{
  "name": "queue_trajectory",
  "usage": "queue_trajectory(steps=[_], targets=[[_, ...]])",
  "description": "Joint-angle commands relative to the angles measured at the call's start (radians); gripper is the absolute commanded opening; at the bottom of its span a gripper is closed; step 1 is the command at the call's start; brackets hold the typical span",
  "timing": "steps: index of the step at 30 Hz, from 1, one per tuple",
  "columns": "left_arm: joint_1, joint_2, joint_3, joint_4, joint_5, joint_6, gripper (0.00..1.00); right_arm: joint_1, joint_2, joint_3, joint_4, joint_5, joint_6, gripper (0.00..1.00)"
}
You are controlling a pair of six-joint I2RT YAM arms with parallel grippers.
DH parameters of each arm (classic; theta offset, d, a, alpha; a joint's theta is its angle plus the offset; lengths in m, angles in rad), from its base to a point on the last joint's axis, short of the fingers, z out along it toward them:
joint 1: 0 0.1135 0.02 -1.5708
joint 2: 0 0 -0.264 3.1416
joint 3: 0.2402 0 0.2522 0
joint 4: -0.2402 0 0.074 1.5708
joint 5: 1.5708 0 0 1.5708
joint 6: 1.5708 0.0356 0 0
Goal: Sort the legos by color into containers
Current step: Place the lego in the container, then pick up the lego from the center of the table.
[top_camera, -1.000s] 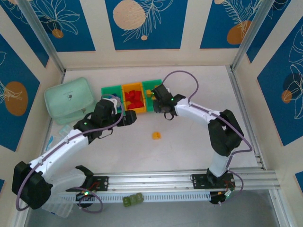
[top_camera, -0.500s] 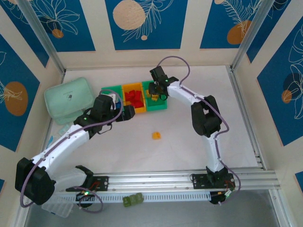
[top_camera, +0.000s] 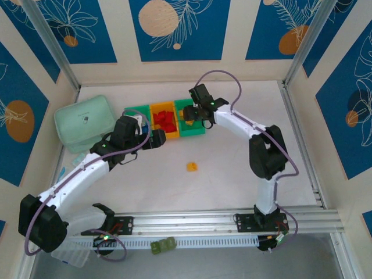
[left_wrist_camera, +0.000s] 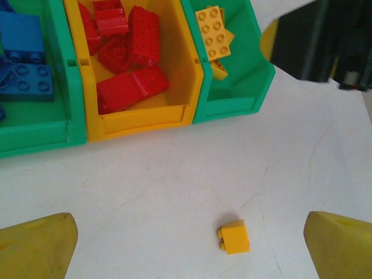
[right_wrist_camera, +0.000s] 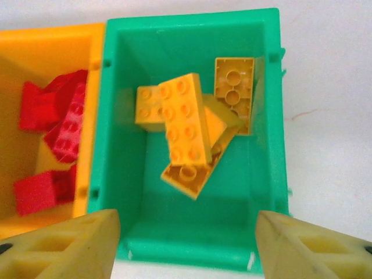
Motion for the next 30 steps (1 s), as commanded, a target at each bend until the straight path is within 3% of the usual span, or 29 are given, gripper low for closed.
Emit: queue_trajectory(steps=[1, 7, 13, 21, 30], targets=[[0.008, -0.05, -0.028, -0.031, 0.048, 0.011, 0.99, 0.024, -0.097, -0.088, -0.022, -0.058, 0.009, 0.66], [-0.007, -0.116, -0.112, -0.043, 0.062, -0.028, 0.99, 0.097, -0.222, -0.274, -0.067, -0.031, 0.063, 0.72], [-0.045, -0.16, -0.196, -0.007, 0.07, -0.087, 0.99, 0.192, -0.27, -0.377, -0.134, 0.026, 0.237, 0.78], [-0.126, -0.176, -0.261, 0.041, 0.017, -0.151, 0.99, 0.33, -0.265, -0.47, -0.137, 0.089, 0.413, 0.84], [-0.142, -0.184, -0.293, 0.049, -0.035, -0.174, 0.99, 0.376, -0.192, -0.497, -0.086, 0.081, 0.53, 0.86]])
